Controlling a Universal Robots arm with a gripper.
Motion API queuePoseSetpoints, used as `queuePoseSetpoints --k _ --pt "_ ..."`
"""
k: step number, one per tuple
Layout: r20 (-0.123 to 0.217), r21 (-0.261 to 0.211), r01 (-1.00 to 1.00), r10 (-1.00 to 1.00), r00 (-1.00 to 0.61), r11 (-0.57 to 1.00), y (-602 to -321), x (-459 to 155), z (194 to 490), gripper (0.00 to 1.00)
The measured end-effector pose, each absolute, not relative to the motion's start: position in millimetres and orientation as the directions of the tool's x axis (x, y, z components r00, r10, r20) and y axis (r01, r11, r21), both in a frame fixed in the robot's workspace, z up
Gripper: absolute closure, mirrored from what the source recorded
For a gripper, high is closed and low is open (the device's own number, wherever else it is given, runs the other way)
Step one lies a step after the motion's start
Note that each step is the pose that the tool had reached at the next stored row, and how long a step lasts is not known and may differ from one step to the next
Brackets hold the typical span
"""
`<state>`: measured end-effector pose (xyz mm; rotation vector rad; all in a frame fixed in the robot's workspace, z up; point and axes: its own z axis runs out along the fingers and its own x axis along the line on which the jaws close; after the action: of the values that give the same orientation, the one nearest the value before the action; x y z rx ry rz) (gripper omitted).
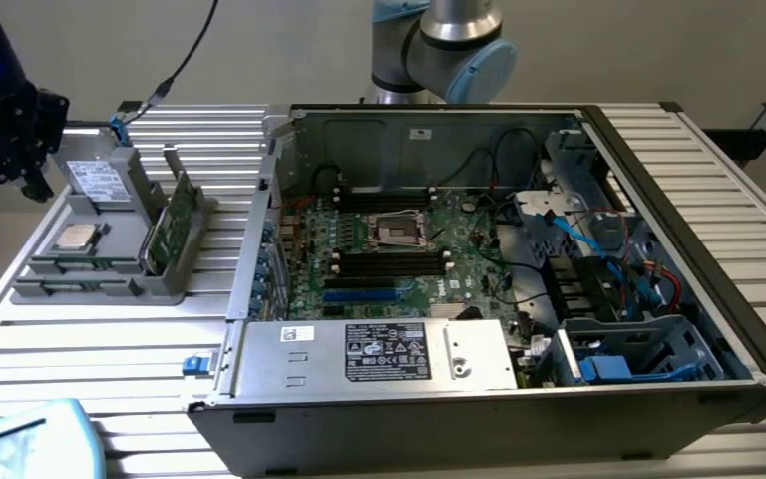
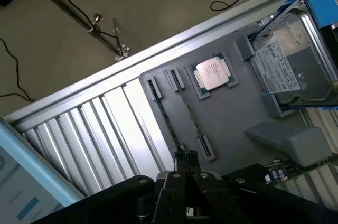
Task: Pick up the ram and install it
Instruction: 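Pick up the ram and move it above insertion slot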
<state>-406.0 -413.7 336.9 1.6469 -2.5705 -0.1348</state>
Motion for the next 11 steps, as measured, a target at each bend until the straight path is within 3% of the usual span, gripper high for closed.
queuePoseSetpoints --k 11 --pt "0.007 0.103 -0.931 -0.936 -0.352 0.350 -413.5 -412.7 328.3 0.89"
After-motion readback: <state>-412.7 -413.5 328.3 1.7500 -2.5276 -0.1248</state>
